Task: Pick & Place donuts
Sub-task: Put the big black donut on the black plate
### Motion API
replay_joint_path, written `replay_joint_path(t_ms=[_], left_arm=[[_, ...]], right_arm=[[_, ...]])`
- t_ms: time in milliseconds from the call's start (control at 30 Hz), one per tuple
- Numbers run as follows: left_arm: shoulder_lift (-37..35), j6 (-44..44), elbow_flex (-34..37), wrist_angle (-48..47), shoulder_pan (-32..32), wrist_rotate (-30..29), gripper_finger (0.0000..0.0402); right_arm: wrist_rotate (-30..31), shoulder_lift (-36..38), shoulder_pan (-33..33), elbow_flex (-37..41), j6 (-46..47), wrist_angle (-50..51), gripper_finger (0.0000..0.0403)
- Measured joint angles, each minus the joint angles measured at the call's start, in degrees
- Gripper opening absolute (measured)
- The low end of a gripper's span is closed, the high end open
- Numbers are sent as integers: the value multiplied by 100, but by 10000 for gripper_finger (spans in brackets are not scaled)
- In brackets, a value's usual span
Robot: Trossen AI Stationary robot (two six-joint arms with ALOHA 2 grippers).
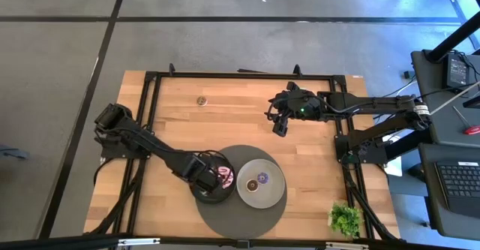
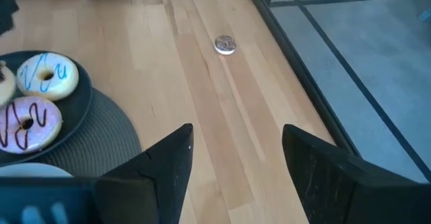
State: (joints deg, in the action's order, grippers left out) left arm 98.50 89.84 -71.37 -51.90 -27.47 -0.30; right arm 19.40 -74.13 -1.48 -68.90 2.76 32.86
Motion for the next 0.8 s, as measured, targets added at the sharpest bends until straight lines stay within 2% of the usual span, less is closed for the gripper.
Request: replay_joint_path(t_ms=[200, 333, 800], left_arm=[[81, 326, -3, 137, -153, 566, 19], [336, 411, 2, 146, -189, 359, 19], [490, 346, 2, 95, -30, 513, 29]], right_arm=[[0, 0, 0, 2, -7, 94, 228], [2, 0, -2, 2, -11, 92, 228], [2, 2, -11, 2, -11, 96, 228]])
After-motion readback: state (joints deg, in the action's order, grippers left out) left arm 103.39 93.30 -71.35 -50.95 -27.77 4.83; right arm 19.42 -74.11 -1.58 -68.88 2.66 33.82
